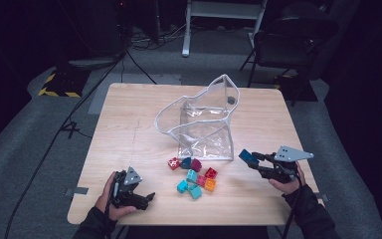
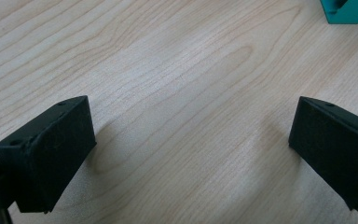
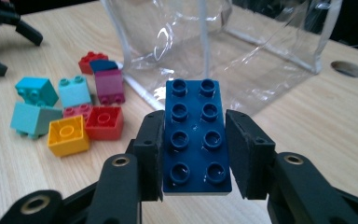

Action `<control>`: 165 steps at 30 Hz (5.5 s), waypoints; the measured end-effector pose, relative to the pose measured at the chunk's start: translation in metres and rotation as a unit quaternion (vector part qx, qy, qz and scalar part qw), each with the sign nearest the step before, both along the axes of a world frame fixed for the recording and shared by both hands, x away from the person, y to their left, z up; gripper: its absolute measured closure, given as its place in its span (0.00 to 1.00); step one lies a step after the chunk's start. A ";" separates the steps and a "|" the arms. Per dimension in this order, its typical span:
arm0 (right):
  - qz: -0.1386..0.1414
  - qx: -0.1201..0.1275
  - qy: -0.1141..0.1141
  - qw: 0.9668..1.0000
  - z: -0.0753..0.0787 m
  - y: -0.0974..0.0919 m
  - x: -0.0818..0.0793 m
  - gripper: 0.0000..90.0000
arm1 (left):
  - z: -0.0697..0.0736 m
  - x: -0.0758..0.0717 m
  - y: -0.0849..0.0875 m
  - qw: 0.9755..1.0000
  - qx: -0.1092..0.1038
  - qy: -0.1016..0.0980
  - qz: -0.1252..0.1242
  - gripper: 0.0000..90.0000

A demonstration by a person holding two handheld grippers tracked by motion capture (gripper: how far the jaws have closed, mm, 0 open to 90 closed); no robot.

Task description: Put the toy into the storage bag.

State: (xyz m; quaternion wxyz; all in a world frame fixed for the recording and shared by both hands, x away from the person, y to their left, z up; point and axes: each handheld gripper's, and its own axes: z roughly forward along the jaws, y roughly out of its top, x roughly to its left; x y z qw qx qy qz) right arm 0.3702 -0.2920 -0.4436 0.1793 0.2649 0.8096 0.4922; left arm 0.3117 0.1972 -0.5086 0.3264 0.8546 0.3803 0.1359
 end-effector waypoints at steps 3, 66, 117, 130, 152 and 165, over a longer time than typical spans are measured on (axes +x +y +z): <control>-0.009 0.008 -0.010 1.000 0.008 -0.004 0.002 0.66 | 0.000 0.000 0.000 1.000 0.000 0.000 0.000 0.01; -0.023 0.051 -0.111 0.992 0.129 0.025 0.047 0.66 | 0.000 0.001 0.000 1.000 0.000 0.002 -0.004 0.00; -0.001 0.025 -0.090 0.996 0.138 0.107 0.083 0.66 | 0.000 0.000 0.000 1.000 0.002 0.000 -0.001 0.01; -0.017 0.015 -0.075 0.997 0.129 0.110 0.089 0.64 | 0.000 0.000 0.000 1.000 0.002 0.000 -0.002 0.01; -0.006 0.022 -0.080 0.997 0.133 0.095 0.069 0.59 | 0.000 0.000 0.000 1.000 0.002 0.000 -0.001 0.01; 0.010 0.013 -0.081 0.997 0.127 0.073 0.044 0.53 | 0.000 0.000 0.000 1.000 0.002 0.000 -0.001 0.01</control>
